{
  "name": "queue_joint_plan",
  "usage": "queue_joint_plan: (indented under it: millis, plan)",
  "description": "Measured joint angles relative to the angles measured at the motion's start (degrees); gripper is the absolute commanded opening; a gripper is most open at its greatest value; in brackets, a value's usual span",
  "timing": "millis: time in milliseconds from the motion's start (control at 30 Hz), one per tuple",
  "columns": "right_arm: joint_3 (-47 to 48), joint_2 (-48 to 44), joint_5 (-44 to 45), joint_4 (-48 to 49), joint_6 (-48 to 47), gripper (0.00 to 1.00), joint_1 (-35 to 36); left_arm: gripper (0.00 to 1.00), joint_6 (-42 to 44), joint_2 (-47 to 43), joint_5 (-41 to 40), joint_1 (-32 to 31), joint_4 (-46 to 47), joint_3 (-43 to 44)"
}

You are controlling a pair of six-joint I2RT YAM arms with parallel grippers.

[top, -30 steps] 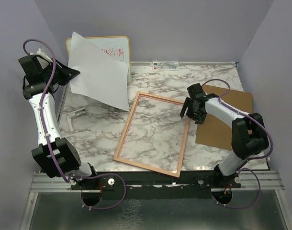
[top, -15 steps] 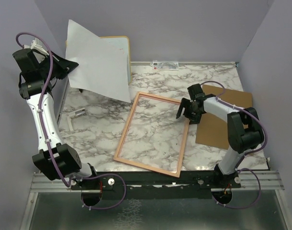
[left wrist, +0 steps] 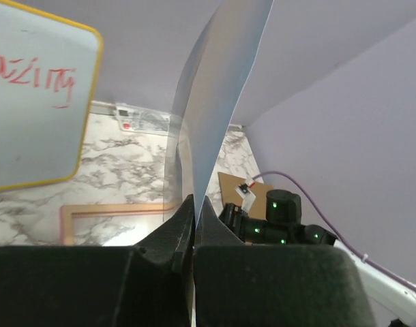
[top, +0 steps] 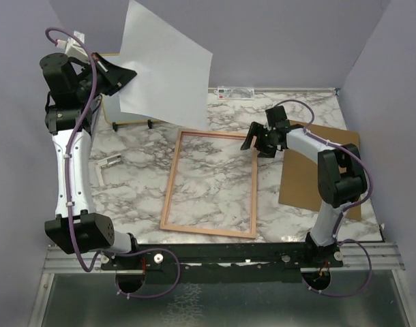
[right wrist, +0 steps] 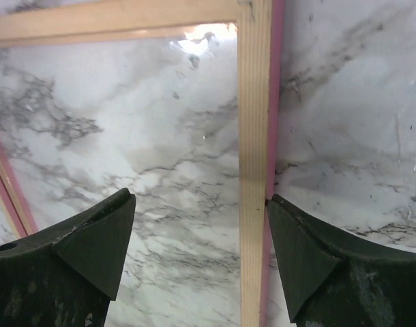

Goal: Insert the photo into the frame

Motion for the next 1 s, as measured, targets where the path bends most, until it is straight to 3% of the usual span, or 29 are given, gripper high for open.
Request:
queue_joint_plan:
  millis: [133, 167, 367, 567, 700, 1000]
  plan:
    - [3.9, 0.0, 1.7, 0.0, 0.0, 0.82, -0.2, 0.0, 1.0, 1.1, -2.5, -6.6, 1.8, 2.6]
    - [7.4, -1.4, 6.0, 0.1, -0.6, 0.82, -0.4, 0.0, -0.3, 2.6, -7.1, -11.4, 3.0, 3.8]
    - [7.3, -9.3, 8.0, 1.6, -12.3, 0.83, -0.4, 0.0, -9.0, 4.7, -12.8, -12.0, 3.7, 2.9]
    - [6.6, -22.8, 1.4, 10.5, -18.4, 0.84, -0.3, 0.0, -22.3, 4.7, -19.3, -13.8, 3.8, -3.0]
    - [9.9, -23.1, -1.0, 11.7, -10.5, 0.84, -0.2, 0.0, -29.6, 4.6, -22.7, -16.8, 4.3, -4.8]
    - [14.9, -21.5, -3.6, 5.0, 26.4, 0.82, -0.2, 0.0, -49.0, 1.2, -29.7, -19.3, 8.4, -8.1]
